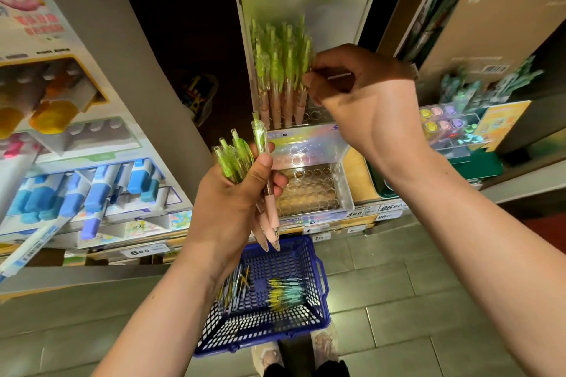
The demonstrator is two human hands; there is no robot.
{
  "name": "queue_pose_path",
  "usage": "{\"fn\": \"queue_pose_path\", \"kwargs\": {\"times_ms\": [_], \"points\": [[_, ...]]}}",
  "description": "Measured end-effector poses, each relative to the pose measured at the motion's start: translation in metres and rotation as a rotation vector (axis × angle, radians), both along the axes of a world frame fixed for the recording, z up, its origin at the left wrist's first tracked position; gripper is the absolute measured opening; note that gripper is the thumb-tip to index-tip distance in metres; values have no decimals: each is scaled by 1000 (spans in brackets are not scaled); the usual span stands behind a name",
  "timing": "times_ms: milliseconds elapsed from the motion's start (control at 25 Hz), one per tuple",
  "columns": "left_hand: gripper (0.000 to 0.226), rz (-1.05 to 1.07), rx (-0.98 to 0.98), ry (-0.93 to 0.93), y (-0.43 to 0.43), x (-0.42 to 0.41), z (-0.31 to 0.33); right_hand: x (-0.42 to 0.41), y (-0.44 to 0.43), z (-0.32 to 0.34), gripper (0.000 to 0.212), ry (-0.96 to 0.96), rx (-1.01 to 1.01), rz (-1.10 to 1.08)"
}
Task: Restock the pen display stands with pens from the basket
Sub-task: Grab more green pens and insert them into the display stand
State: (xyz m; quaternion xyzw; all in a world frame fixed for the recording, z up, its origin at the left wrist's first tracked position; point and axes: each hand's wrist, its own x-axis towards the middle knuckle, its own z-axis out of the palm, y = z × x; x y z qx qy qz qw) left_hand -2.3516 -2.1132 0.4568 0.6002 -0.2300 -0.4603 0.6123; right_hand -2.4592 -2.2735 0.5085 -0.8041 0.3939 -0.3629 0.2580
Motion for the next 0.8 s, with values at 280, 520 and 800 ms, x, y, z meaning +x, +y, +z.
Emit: {"fn": "queue_pose_path", "kwargs": {"times_ms": [280,520,800], "points": [[32,4,-8,-4,-5,-7,6,-14,33,-5,21,192,426,32],[40,-61,52,-67,-3,-8,10,-17,51,-12,10,-119,852,189],[32,13,14,107,0,-7,0,-11,39,1,8,-214,779,170]]}}
